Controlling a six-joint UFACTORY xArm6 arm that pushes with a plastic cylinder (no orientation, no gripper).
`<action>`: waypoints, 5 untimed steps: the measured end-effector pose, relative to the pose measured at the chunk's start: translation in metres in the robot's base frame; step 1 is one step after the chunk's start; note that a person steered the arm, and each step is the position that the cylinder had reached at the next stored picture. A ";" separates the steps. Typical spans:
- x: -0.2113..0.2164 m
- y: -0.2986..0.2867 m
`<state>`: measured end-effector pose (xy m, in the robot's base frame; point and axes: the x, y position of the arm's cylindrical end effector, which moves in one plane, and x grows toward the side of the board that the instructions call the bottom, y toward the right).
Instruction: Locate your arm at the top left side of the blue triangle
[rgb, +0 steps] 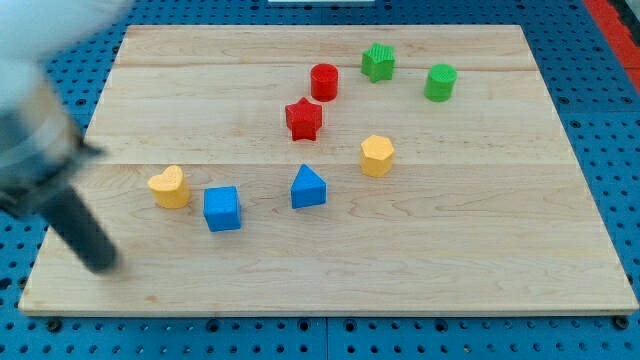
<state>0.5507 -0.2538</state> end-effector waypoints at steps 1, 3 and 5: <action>-0.069 -0.039; -0.107 0.133; -0.079 0.202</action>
